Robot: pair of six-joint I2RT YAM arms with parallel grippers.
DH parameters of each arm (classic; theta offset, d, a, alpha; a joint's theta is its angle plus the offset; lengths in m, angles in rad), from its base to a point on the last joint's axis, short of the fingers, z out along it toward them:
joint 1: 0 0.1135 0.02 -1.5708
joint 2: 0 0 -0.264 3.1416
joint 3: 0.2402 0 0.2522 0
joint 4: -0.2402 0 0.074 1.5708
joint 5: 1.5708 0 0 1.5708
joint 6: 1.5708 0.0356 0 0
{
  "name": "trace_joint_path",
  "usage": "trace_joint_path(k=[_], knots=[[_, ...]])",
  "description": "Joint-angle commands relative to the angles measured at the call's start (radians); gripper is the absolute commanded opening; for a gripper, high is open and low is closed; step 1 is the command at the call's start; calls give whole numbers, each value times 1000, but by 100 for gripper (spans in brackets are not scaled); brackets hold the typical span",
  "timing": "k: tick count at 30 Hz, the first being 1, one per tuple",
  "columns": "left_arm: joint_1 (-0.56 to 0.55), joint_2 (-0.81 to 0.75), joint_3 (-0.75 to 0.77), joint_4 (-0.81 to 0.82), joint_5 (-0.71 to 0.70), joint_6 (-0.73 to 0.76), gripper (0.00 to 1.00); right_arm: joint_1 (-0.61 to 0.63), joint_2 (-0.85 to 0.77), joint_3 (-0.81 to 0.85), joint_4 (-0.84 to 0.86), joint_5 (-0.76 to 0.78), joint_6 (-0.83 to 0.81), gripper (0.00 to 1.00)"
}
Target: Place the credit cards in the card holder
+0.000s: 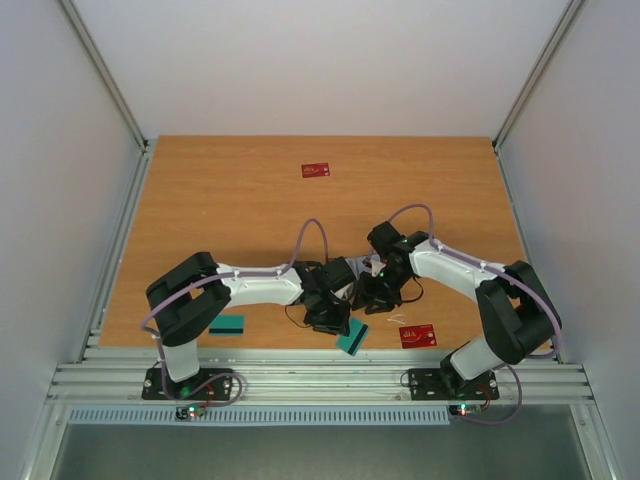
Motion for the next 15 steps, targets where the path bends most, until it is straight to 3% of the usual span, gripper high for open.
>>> trace_joint_path(k=[1, 15], knots=[[7, -31, 32, -85, -41, 51, 32, 9, -72, -14, -67, 30, 30, 40], [87, -12, 102, -117, 45, 203, 31, 10, -401, -318, 83, -91, 326, 49]])
